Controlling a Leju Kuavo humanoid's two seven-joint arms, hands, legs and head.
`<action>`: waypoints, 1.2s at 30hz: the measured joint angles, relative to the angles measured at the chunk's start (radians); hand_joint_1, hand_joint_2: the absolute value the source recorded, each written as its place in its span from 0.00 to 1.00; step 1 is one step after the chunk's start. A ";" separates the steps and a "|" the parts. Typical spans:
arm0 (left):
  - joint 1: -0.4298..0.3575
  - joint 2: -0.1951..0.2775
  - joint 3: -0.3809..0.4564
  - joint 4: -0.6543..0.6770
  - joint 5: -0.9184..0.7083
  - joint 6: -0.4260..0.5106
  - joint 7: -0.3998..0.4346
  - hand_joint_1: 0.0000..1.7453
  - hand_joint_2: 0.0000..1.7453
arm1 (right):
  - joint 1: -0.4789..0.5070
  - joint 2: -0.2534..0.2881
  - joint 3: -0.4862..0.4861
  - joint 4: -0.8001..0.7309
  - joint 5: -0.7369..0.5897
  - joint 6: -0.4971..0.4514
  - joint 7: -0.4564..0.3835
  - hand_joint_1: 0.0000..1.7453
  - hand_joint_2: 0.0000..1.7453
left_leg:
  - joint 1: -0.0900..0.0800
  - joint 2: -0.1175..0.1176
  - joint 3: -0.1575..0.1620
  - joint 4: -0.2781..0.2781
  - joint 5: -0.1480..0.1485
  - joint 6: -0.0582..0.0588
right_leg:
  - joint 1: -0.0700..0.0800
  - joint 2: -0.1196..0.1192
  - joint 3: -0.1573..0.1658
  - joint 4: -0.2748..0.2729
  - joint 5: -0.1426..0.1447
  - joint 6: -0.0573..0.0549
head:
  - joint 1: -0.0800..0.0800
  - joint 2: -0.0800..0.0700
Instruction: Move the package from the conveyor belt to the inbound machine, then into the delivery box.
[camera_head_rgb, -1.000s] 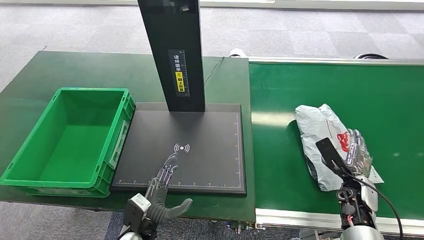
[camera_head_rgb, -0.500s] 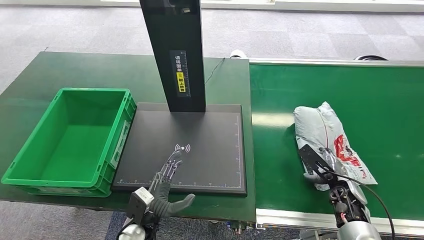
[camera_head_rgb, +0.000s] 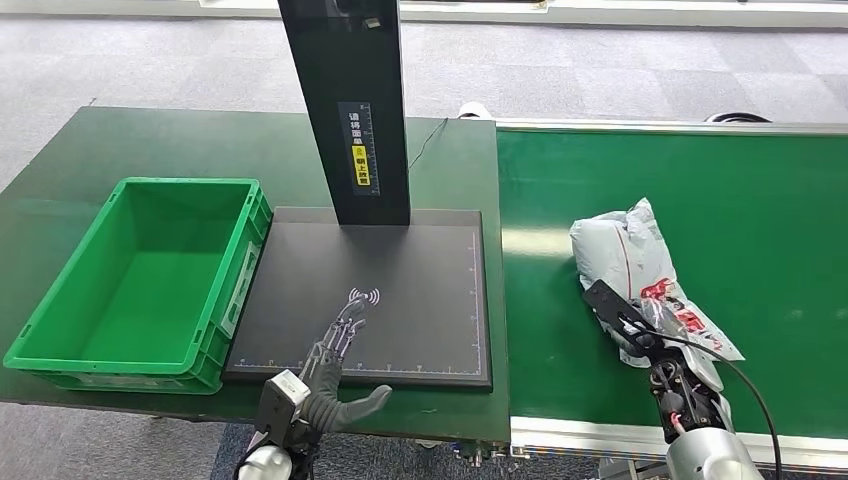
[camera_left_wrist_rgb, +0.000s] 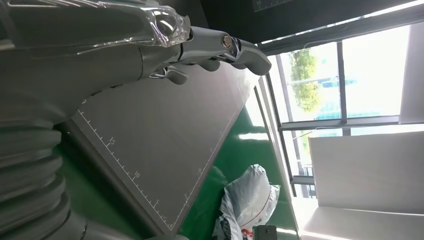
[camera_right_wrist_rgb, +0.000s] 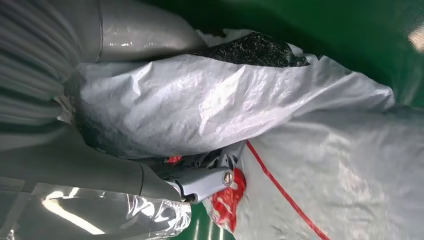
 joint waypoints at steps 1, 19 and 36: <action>0.000 0.000 0.000 0.000 0.000 0.001 0.000 0.00 1.00 | 0.000 0.002 0.000 0.000 -0.004 -0.009 -0.012 1.00 1.00 | 0.000 0.000 0.000 0.000 0.000 0.000 | 0.000 0.000 0.000 0.000 0.000 0.000 | 0.000 0.000; 0.043 -0.003 -0.001 -0.001 -0.001 0.025 -0.015 0.00 1.00 | 0.114 0.115 -0.109 -0.290 -0.561 -0.181 -0.503 1.00 1.00 | 0.000 -0.001 -0.011 0.000 0.000 0.000 | 0.000 0.000 -0.010 0.000 0.000 0.000 | 0.000 0.000; 0.019 -0.008 -0.025 0.009 -0.010 0.066 -0.021 0.00 1.00 | 0.243 0.323 0.187 -0.641 -0.852 -0.107 -0.598 1.00 1.00 | 0.001 0.003 -0.012 0.000 0.001 0.000 | 0.001 0.003 -0.013 0.001 0.000 -0.001 | 0.000 0.000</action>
